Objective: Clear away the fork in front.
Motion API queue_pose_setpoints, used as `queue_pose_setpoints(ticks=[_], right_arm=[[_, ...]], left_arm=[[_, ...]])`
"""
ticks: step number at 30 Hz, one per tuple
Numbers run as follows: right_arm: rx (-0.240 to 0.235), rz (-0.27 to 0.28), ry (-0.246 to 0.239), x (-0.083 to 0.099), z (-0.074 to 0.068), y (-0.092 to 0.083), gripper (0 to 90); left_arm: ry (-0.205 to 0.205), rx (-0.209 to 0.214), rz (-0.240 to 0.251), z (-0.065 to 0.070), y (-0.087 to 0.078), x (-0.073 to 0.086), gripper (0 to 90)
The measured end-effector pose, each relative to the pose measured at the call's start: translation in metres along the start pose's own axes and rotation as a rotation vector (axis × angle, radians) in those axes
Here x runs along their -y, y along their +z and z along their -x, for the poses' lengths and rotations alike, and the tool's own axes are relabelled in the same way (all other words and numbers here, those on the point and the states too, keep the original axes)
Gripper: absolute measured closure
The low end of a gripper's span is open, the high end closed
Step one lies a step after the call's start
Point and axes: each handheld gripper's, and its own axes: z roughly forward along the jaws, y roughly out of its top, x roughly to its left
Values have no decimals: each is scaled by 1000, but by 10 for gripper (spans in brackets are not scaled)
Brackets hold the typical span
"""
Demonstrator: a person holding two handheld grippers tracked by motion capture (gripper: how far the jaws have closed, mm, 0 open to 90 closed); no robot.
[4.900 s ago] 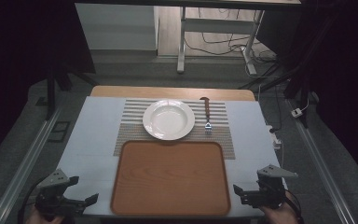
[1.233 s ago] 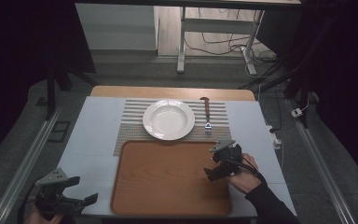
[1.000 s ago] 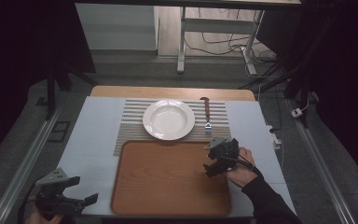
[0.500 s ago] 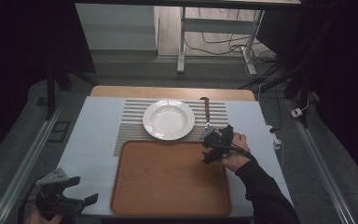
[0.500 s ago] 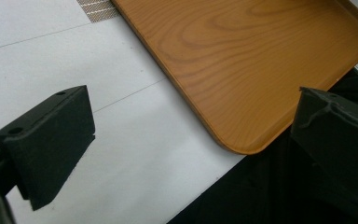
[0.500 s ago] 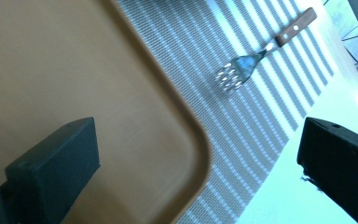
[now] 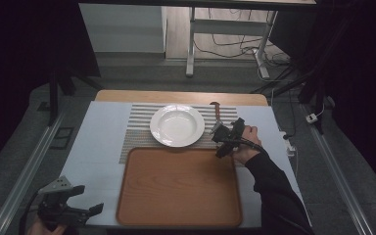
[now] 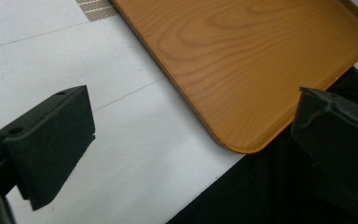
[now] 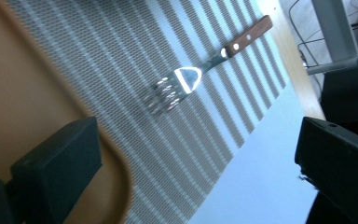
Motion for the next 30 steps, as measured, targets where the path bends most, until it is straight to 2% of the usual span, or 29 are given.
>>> queue_pose_setpoints(ticks=[6,11,14,15,19,20,21,23,24,25,26,28,29,30], right_arm=[[25,-22,-63,-7,0,15,66],[40,-51,-155,-10,-5,28,166],[47,-75,-195,-11,-10,34,265],[45,-63,-211,-10,-12,37,299],[93,-89,-267,-10,-22,43,473],[71,-79,-282,-10,-23,44,510],[109,-87,-294,-10,-26,45,542],[125,-91,-336,-10,-30,47,635],[130,-70,-346,-9,-33,49,679],[146,-88,-372,-9,-35,50,724],[153,-70,-370,-7,-37,52,761],[163,-112,-393,-7,-39,52,846],[171,-97,-392,-6,-40,55,869],[165,-109,-399,-6,-39,54,879]], left_arm=[[0,2,-2,0,0,0,0],[0,5,-7,0,1,0,0],[2,4,-8,0,1,0,0],[3,4,-8,0,1,0,0],[6,6,-10,0,1,0,0],[7,6,-10,0,1,0,0],[7,6,-10,0,1,0,0],[7,5,-10,0,1,0,0],[7,5,-11,0,1,0,0],[8,5,-10,0,1,-1,0],[7,5,-11,0,1,-1,0],[8,5,-12,0,1,-1,0],[8,6,-12,0,1,-1,0],[8,6,-12,0,1,-1,0]])
